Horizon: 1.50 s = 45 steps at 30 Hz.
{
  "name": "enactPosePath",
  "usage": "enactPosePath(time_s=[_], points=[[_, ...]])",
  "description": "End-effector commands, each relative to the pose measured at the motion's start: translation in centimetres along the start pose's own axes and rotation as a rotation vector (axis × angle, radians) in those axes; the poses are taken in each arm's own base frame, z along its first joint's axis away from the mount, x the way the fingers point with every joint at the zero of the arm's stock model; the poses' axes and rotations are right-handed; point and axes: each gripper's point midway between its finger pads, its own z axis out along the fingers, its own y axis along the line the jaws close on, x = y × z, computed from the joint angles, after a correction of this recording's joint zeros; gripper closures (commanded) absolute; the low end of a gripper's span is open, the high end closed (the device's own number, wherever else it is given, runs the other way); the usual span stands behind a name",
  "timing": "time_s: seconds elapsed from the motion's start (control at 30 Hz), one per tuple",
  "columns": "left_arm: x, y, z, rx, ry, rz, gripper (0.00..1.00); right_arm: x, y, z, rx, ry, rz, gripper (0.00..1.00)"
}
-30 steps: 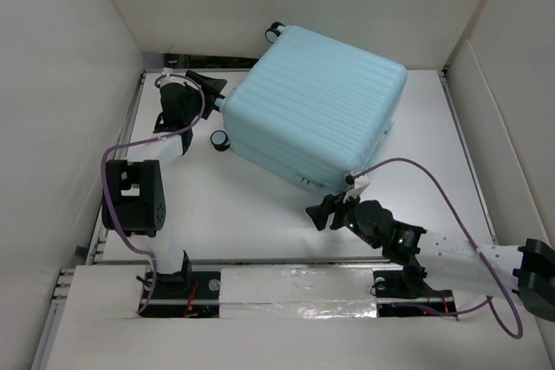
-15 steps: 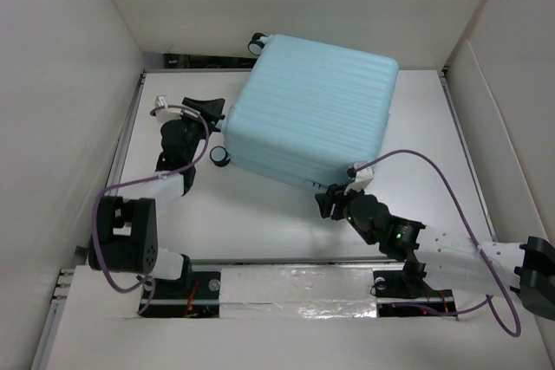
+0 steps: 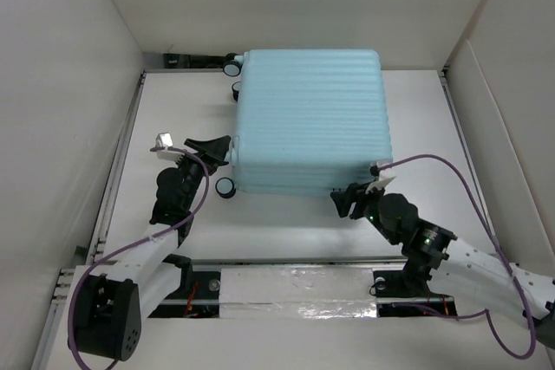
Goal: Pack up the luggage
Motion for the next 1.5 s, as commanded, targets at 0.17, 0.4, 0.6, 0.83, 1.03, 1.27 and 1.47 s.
enactPosePath(time_s=[0.17,0.4,0.6,0.83,1.03,1.27,1.47], points=[[1.1,0.0,-0.8,0.017,0.052,0.064,1.00,0.2,-3.5,-2.2,0.110,-0.053,0.072,0.40],[1.7,0.1,-0.8,0.030,0.076,0.051,1.00,1.1,-5.3,-1.1,0.219,0.003,0.054,0.35],[1.9,0.1,-0.7,0.032,0.084,0.054,1.00,0.0,-6.6,-0.4,0.262,-0.030,0.043,0.41],[1.9,0.1,-0.8,0.034,0.084,0.054,1.00,-1.0,-5.7,1.3,0.179,-0.076,0.035,0.54],[2.0,0.1,-0.8,0.038,0.088,0.053,1.00,-1.0,-5.0,2.1,0.158,-0.055,0.026,0.60],[2.3,-0.2,-0.8,0.056,0.105,0.053,1.00,-2.8,-5.2,2.1,0.163,-0.151,0.033,1.00],[5.7,-4.6,-1.1,0.172,0.192,0.073,1.00,-0.9,1.1,4.1,-0.108,-0.079,0.024,1.00]])
